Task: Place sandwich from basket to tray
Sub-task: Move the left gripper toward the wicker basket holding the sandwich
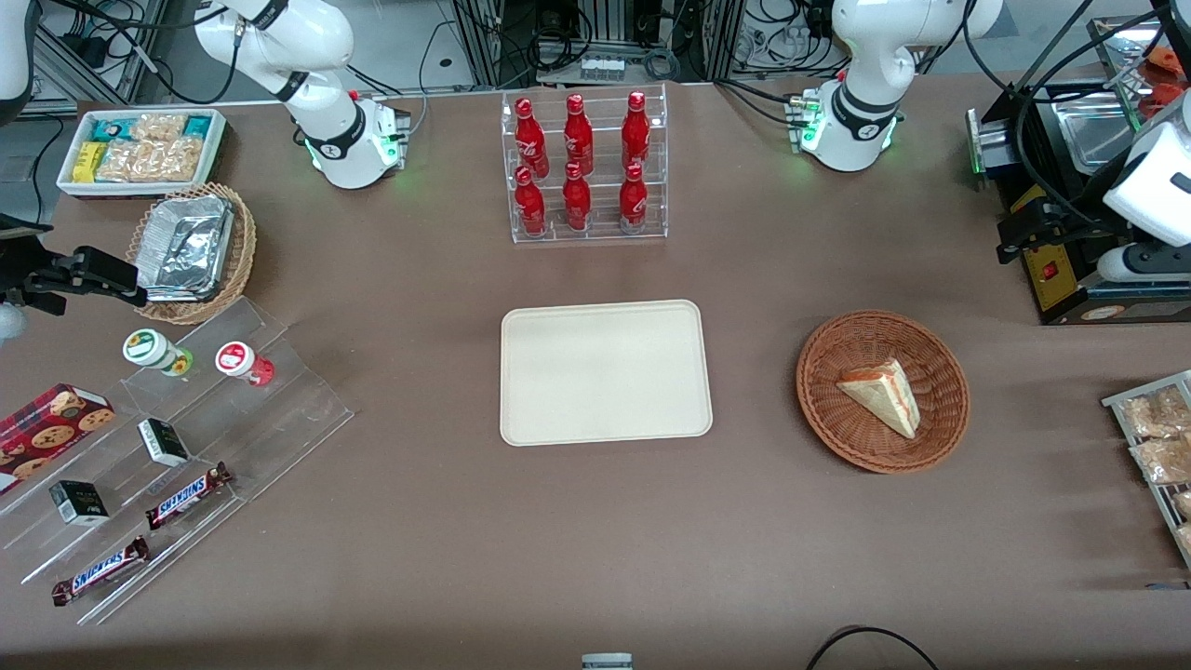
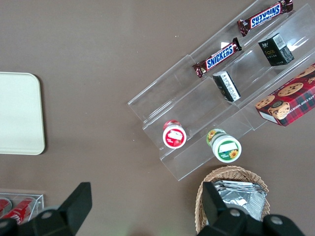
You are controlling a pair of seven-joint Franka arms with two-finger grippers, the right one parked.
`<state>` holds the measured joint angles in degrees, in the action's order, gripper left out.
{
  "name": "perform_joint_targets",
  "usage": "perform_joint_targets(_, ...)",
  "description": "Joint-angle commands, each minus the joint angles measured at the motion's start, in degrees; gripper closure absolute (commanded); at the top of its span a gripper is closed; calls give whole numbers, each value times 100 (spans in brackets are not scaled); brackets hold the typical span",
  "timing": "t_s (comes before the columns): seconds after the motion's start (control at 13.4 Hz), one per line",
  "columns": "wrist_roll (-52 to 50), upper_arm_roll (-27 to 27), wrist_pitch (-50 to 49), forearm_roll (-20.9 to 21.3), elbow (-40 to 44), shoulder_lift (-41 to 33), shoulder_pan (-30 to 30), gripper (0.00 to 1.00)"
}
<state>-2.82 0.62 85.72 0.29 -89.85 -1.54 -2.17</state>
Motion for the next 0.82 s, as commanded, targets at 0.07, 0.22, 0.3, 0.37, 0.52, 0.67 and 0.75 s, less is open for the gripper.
perform_joint_targets(0.07,80,-71,-29,14,231,179,-20,0)
perform_joint_targets(0.22,62,-71,128,67,197,338,-20,0)
perform_joint_targets(0.3,53,-80,146,76,179,391,-12,0)
perform_joint_targets(0.37,10,-80,173,59,179,452,-11,0)
perform_joint_targets(0.52,9,-80,453,15,-39,540,-20,0)
perform_joint_targets(0.67,-209,-71,1040,58,-583,523,-38,0)
perform_joint_targets(0.75,-228,-71,1278,24,-821,506,-29,0)
